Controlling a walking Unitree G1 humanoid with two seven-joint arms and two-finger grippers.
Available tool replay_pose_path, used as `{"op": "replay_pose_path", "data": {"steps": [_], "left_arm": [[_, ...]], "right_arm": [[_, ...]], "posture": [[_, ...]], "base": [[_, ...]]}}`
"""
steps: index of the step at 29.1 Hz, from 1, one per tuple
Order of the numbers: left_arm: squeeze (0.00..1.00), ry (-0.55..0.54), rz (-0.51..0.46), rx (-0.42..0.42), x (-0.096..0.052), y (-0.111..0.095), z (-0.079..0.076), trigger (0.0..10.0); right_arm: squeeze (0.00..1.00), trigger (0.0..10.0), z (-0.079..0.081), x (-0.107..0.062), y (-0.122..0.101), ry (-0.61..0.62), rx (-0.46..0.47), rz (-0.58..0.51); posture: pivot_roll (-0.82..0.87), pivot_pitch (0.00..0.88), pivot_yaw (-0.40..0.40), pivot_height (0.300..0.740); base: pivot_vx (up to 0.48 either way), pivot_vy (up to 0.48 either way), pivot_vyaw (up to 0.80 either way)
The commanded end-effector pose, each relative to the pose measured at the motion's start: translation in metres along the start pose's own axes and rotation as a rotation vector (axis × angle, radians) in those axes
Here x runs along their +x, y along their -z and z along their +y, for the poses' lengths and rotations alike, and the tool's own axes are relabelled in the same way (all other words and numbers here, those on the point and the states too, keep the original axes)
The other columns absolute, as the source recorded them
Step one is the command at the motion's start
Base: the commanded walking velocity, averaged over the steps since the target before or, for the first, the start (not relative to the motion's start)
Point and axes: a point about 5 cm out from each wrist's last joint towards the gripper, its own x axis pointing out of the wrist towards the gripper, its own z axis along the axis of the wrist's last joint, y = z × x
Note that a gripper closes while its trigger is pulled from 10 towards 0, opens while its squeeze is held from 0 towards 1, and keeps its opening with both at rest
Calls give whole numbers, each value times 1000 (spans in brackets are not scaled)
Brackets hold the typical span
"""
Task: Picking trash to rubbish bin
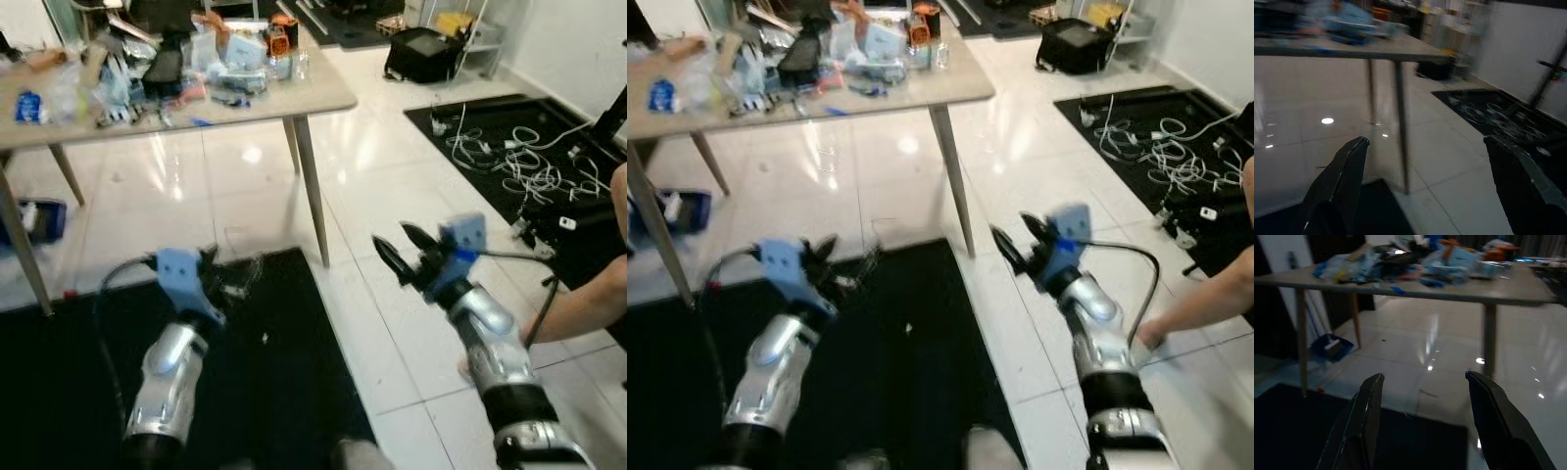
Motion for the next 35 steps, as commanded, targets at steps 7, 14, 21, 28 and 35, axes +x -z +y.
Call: {"op": "replay_pose_path", "data": {"steps": [7,14,21,28,35], "left_arm": [[0,-11,11,4,-5,2,5,10000],[0,-8,9,4,-5,2,5,10000],[0,-5,7,3,-5,2,5,10000],[0,2,4,2,-4,1,4,10000],[0,12,-10,7,-1,-5,3,10000]], "right_arm": [[0,10000,2,3,1,13,31,-5],[0,10000,1,3,2,22,31,0],[0,10000,-1,3,3,33,34,6],[0,10000,-4,3,7,56,57,41],[0,10000,-4,6,4,63,56,29]], "posture": [[-60,0,-22,740],[-60,0,-22,740],[-60,0,-22,740],[-60,0,-23,740],[-60,0,-23,740]], "base": [[480,0,150],[480,0,0],[480,0,0],[480,0,0],[480,0,-618]]}}
